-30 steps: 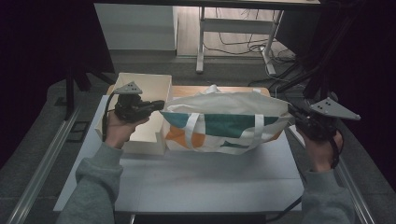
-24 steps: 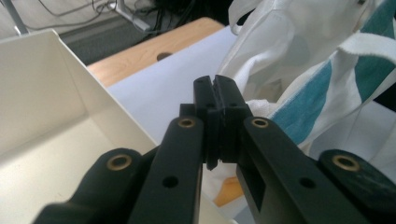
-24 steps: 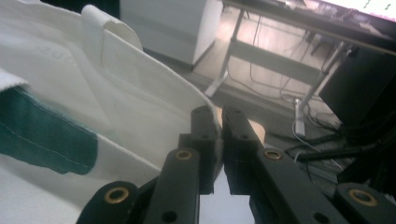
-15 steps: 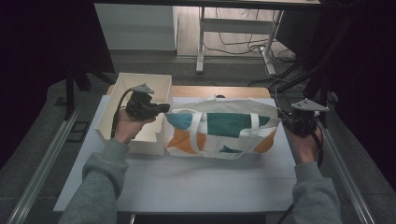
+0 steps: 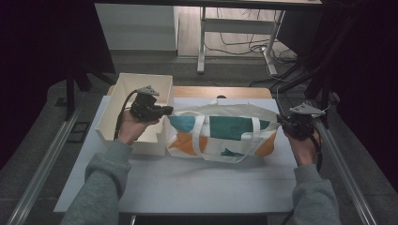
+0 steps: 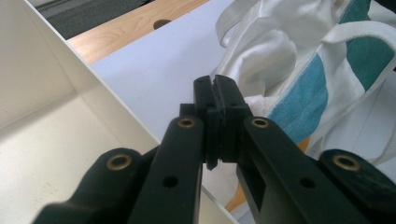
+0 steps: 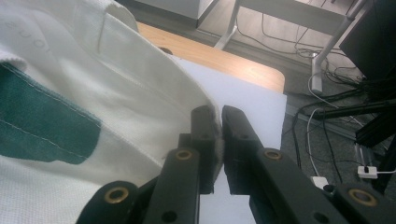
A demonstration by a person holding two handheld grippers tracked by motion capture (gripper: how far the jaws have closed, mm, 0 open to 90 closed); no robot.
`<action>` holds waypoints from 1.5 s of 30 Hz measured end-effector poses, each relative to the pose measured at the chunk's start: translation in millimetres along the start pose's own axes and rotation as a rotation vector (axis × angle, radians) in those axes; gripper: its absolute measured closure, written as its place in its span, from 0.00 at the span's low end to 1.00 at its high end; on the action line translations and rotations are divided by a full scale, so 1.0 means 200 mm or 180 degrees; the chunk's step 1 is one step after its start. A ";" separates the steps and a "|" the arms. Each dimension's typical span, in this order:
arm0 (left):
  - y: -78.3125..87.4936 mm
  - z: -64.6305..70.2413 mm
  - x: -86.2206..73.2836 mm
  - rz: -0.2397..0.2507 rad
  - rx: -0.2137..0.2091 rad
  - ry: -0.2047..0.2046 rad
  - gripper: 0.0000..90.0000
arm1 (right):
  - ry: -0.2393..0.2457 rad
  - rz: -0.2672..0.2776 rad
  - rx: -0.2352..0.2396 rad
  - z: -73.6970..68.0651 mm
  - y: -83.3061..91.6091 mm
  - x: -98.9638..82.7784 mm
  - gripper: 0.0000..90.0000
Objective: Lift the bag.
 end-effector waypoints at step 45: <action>0.23 0.19 -0.33 0.0361 0.0197 -0.0088 0.33 | 0.0082 0.0475 0.0824 -0.34 0.32 -0.17 0.47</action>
Point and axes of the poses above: each handheld gripper's, and its own axes: y roughly backward along the jaws, x roughly out of its top, z roughly to its right, the point moved 7 cm from there along -y, roughly forward along the jaws
